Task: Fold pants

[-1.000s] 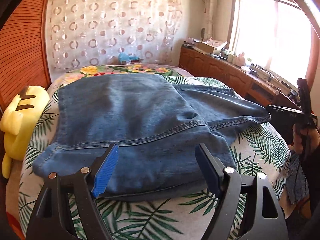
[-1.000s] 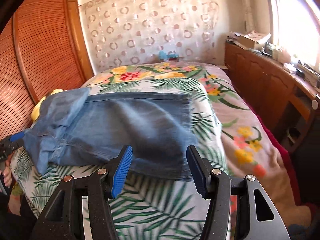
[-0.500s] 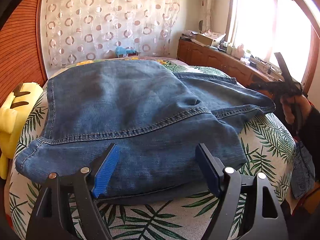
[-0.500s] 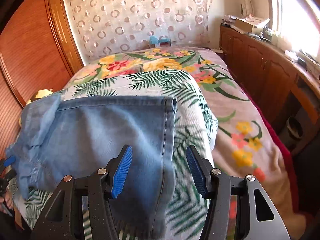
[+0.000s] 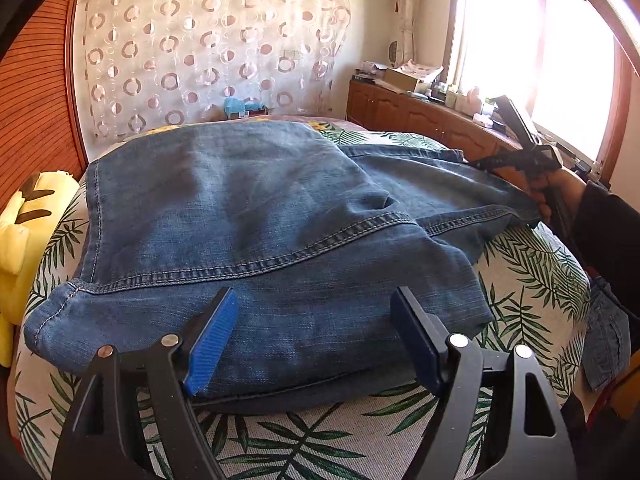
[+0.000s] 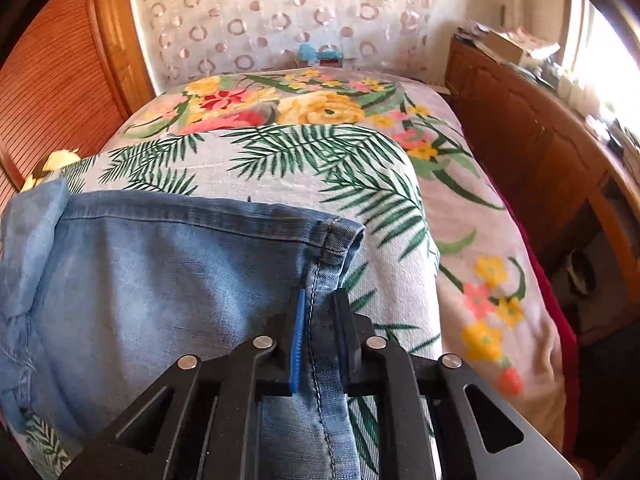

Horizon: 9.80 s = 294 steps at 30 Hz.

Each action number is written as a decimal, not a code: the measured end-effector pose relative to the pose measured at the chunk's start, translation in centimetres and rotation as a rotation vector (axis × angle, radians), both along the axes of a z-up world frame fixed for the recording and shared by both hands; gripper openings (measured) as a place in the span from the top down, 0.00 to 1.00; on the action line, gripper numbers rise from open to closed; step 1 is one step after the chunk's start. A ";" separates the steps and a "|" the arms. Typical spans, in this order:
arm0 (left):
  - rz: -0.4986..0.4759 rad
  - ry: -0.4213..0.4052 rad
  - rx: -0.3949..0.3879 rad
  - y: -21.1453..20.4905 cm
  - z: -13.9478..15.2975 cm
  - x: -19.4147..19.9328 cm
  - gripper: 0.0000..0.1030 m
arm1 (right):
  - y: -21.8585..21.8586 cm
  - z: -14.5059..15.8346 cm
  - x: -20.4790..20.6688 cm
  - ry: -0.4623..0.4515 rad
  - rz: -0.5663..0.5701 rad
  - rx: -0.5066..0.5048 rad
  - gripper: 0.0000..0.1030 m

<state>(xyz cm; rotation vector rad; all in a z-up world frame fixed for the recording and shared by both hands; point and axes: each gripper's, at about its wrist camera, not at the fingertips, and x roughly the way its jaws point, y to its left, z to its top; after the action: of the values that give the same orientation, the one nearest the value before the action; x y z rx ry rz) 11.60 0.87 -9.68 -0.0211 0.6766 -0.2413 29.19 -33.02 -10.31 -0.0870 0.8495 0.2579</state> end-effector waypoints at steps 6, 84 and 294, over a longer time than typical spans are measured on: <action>-0.009 0.003 0.012 -0.3 0.0 0.0 0.23 | -1.5 2.2 -0.4 -0.121 -0.096 0.072 0.95; 0.092 -0.116 -0.023 3.6 6.2 -5.8 0.23 | 17.4 15.8 -16.7 -0.360 0.601 0.210 0.90; 0.265 0.074 0.069 11.9 -2.6 -1.9 0.19 | 14.7 8.8 -13.8 -0.056 0.312 0.217 0.44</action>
<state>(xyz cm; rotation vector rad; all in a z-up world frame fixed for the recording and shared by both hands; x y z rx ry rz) 9.67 12.76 -12.24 -0.0530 0.7477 0.0378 15.43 -18.35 -1.48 -0.0236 0.7457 0.6354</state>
